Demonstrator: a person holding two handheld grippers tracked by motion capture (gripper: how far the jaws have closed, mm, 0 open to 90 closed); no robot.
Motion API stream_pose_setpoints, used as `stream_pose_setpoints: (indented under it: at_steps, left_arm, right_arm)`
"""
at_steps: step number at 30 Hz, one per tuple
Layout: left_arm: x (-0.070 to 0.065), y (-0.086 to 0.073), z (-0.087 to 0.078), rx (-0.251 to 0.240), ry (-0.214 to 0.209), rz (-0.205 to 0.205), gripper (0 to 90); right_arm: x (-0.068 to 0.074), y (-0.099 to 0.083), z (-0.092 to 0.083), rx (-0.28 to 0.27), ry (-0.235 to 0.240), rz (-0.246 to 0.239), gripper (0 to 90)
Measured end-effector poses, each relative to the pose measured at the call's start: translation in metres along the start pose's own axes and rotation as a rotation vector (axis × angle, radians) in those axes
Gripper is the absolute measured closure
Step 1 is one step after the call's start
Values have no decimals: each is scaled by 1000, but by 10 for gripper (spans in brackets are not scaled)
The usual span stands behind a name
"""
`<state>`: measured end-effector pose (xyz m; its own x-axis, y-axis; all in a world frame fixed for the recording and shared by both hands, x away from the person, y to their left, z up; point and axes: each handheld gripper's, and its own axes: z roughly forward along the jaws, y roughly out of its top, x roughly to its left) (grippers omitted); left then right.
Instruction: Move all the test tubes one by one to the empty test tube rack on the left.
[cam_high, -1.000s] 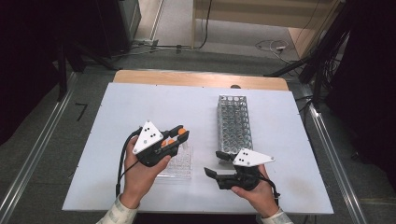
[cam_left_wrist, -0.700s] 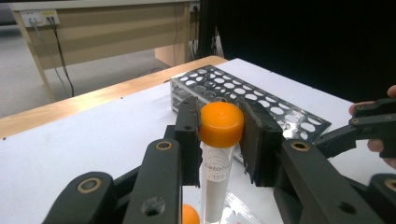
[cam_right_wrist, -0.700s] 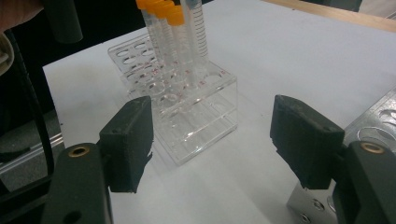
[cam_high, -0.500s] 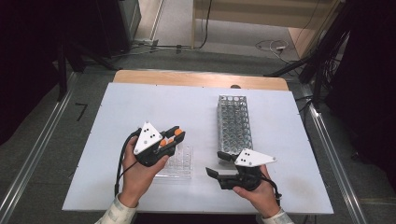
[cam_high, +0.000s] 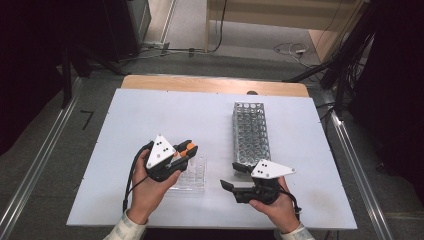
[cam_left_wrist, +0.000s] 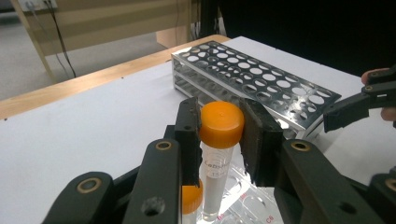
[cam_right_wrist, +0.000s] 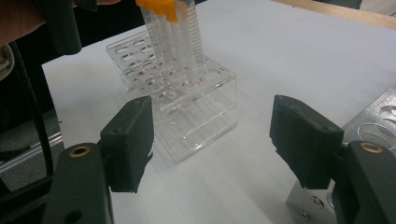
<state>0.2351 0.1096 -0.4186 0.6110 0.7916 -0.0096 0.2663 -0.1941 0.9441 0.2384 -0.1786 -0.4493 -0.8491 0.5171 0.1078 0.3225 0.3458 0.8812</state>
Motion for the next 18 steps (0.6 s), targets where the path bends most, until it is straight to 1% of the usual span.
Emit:
stream_pose_setpoints:
  at_steps: [10,14,15,18]
  left_arm:
    - [-1,-3,3,35,0,13,706]
    - [0,-4,3,41,-2,12,703]
    - [0,-4,3,39,-7,10,698]
    - [-1,-3,2,19,-27,-8,594]
  right_arm:
    - [-1,0,0,-3,-3,1,289]
    - [-1,0,0,-4,-3,0,288]
    - [-1,0,0,-4,-2,1,286]
    - [-1,0,0,-7,-2,2,271]
